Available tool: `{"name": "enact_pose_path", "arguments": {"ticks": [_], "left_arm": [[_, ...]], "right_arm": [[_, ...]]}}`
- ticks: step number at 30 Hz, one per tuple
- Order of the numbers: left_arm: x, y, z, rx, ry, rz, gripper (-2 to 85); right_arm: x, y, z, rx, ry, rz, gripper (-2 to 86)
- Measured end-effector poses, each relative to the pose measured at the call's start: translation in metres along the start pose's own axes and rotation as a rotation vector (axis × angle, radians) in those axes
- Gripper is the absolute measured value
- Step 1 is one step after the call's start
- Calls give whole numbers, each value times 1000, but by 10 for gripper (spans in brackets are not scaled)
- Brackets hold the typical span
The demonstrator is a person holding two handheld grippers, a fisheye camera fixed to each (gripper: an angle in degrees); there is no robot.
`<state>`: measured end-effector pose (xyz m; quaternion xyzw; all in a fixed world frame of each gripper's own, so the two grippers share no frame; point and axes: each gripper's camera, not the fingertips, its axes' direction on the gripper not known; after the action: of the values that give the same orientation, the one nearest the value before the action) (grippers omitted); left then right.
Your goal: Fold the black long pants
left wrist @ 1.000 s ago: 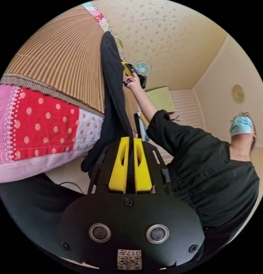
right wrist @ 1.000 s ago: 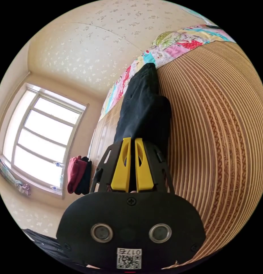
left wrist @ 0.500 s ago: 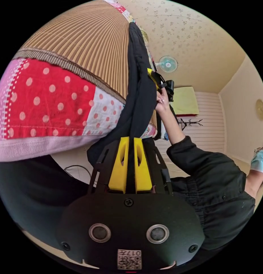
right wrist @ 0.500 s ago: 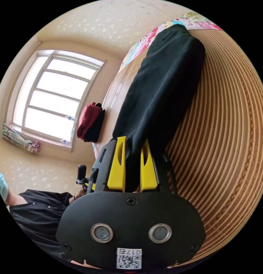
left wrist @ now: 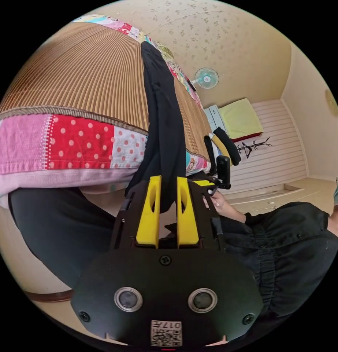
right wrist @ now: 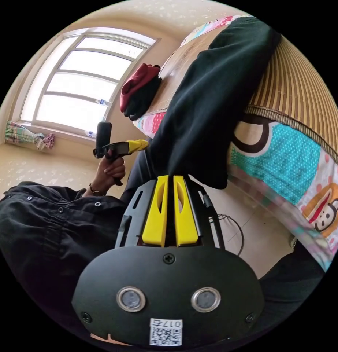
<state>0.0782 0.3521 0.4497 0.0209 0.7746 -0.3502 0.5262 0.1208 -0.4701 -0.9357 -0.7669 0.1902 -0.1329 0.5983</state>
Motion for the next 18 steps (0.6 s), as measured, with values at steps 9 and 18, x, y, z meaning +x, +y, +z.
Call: {"name": "enact_pose_path", "arguments": {"ticks": [9, 18], "left_arm": [[9, -68, 58, -51, -104, 55, 136], [40, -25, 106, -121, 122, 197, 53]], "right_arm": [[-7, -16, -4, -234, 81, -156, 23], [-13, 21, -27, -127, -94, -228, 24]]}}
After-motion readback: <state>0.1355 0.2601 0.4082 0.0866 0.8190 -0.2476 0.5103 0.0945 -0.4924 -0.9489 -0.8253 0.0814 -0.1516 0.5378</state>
